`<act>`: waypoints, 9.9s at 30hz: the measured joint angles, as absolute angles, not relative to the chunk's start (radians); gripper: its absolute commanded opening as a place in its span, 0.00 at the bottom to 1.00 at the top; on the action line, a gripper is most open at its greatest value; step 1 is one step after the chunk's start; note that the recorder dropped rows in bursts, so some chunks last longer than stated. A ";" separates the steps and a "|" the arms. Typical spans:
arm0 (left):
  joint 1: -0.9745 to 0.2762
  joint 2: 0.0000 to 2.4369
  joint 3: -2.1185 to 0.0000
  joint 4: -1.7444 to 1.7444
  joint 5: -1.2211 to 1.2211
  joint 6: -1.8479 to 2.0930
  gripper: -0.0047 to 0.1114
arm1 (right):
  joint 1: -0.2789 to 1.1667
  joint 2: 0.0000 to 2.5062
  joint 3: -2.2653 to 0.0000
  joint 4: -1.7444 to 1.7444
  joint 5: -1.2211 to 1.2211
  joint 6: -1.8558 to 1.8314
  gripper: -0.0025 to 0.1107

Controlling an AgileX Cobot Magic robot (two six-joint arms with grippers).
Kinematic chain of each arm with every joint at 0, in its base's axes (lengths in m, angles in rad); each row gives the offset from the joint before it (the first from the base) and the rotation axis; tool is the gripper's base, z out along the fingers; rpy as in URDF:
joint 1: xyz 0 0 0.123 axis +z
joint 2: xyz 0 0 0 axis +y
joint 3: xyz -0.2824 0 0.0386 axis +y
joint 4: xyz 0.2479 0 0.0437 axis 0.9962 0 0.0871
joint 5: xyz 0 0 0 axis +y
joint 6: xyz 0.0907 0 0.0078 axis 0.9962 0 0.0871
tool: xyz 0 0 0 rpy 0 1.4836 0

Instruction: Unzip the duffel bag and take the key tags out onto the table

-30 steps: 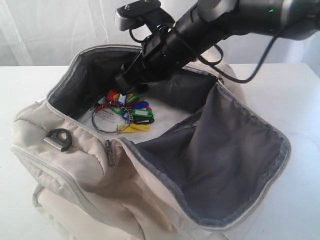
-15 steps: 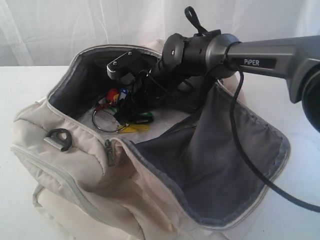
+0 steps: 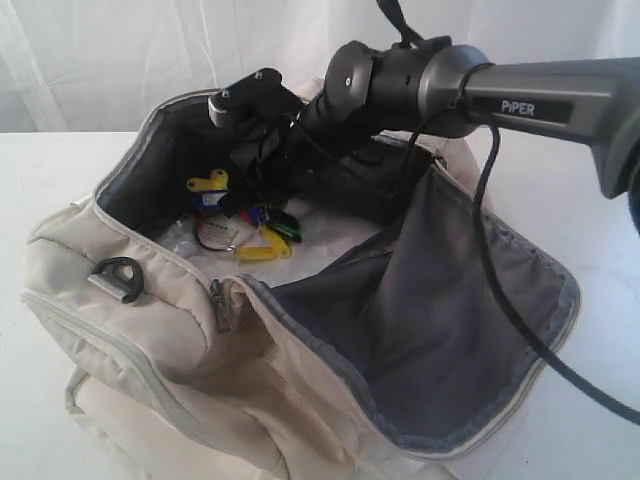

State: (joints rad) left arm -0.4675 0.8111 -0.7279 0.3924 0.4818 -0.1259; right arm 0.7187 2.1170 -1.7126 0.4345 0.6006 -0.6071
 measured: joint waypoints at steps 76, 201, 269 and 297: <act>-0.467 0.811 -0.728 0.356 0.466 -0.126 0.04 | 0.719 1.352 -0.817 -0.366 0.653 0.134 0.02; -0.048 0.200 -0.708 0.432 0.525 -0.152 0.04 | 0.540 0.717 -0.815 -0.048 0.696 0.040 0.02; -0.047 0.004 -0.001 0.000 0.206 -0.045 0.04 | 0.527 0.536 -0.815 -0.034 0.698 0.050 0.02; -0.047 0.004 -0.001 0.000 0.205 -0.045 0.04 | 0.499 0.008 -0.004 0.000 0.332 0.061 0.02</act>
